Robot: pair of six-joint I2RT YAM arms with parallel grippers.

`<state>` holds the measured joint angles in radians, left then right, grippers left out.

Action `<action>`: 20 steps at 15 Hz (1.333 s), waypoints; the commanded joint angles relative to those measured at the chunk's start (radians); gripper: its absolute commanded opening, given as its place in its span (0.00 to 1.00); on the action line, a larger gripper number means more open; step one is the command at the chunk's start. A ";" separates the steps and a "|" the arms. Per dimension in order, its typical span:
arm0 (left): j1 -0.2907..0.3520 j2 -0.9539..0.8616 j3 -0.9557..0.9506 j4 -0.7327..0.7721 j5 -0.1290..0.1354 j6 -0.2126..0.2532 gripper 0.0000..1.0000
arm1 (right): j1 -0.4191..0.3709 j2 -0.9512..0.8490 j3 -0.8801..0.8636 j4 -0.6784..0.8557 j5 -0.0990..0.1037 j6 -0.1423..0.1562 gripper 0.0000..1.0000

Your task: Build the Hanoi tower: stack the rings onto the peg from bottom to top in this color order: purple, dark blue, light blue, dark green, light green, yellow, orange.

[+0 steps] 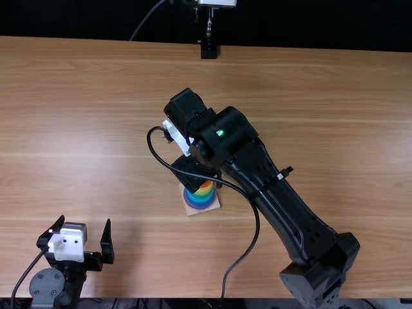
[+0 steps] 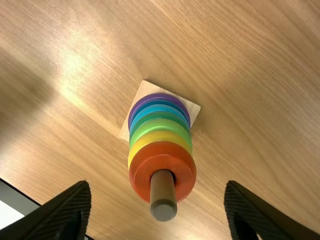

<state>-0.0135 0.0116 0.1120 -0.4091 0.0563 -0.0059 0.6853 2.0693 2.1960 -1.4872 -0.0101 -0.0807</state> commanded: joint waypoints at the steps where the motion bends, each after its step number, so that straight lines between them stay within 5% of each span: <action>1: -0.008 -0.012 -0.112 -0.077 0.004 -0.005 1.00 | -0.003 0.015 -0.001 0.006 0.005 -0.004 1.00; 6: -0.008 -0.012 -0.112 -0.077 0.004 -0.005 1.00 | -0.101 -0.040 -0.074 0.273 0.006 -0.010 1.00; 9: -0.008 -0.012 -0.112 -0.077 0.004 -0.005 1.00 | -0.211 -0.207 -0.303 0.474 0.010 -0.015 1.00; 13: -0.008 -0.012 -0.112 -0.077 0.006 -0.005 1.00 | -0.392 -0.451 -0.645 0.737 0.075 -0.013 1.00; 20: -0.008 -0.012 -0.112 -0.077 0.004 -0.005 1.00 | -0.629 -0.991 -1.256 1.320 0.073 -0.004 1.00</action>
<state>-0.0135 0.0116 0.1123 -0.4088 0.0563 -0.0051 0.0784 1.1114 0.9600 -0.1600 0.0490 -0.0910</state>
